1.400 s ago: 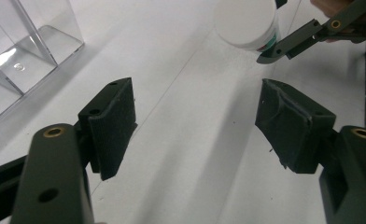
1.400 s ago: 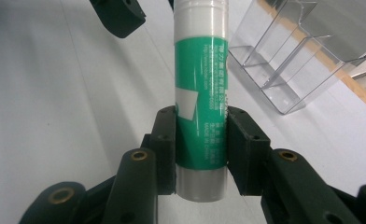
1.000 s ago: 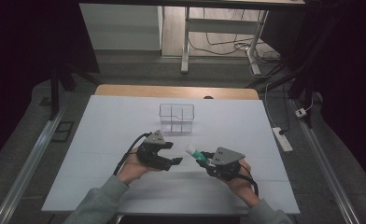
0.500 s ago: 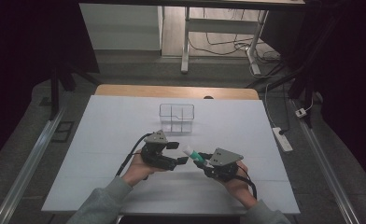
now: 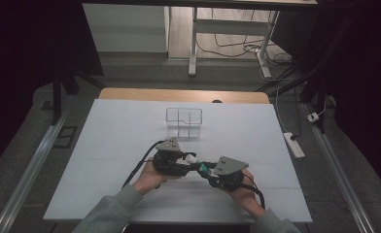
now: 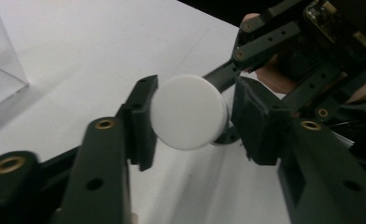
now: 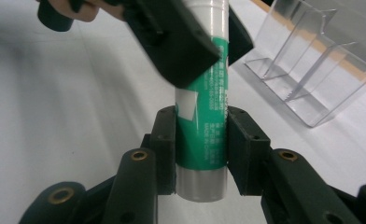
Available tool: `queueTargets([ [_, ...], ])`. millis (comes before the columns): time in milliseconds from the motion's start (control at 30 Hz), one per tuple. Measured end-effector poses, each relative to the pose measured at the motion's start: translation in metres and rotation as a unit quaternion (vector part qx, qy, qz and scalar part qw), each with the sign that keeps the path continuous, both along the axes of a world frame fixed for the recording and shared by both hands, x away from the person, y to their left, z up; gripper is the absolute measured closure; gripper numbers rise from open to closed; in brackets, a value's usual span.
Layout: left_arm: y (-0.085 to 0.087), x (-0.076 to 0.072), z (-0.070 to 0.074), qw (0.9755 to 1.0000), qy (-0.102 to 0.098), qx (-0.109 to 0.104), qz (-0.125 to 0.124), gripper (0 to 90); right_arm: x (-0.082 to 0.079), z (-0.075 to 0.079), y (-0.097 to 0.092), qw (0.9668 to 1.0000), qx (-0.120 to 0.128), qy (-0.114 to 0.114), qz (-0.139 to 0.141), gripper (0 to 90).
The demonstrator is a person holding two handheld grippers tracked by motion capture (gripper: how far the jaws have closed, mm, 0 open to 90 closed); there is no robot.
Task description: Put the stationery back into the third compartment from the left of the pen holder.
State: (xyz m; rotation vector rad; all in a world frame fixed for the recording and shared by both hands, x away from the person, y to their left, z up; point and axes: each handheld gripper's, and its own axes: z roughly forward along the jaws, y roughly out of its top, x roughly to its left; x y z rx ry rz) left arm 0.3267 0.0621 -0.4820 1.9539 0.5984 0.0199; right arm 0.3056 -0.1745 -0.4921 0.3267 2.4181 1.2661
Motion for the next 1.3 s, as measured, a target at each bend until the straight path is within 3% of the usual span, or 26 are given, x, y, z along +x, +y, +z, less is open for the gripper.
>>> queueTargets([
  [100,0.002,0.000,0.001,0.9998,0.005,-0.018,-0.011,60.5,0.000,-0.001,0.001,1.0000,-0.007,0.000,0.003,65.1],
  [300,0.001,-0.002,0.003,0.9996,-0.001,-0.007,-0.027,63.9,0.000,-0.003,0.003,0.9999,-0.011,0.002,0.011,64.6],
  [400,0.001,-0.003,0.004,0.9996,-0.004,-0.006,-0.027,64.1,0.000,-0.004,0.002,0.9999,0.000,0.009,0.011,63.3],
  [567,0.008,-0.001,0.008,0.9999,-0.010,-0.006,-0.012,64.1,0.002,-0.003,-0.005,0.9995,0.014,0.028,-0.005,49.7],
  [800,0.025,0.002,0.021,0.9995,-0.023,-0.017,0.014,64.1,0.004,0.000,-0.039,0.9951,0.044,0.061,-0.063,43.3],
  [1033,0.036,0.008,0.036,0.9985,-0.034,-0.028,0.031,64.1,0.005,0.002,-0.079,0.9902,0.057,0.068,-0.108,40.8],
  [1300,0.035,0.026,0.060,0.9975,-0.052,-0.010,0.048,64.0,0.002,0.001,-0.106,0.9866,0.064,0.074,-0.131,40.2],
])
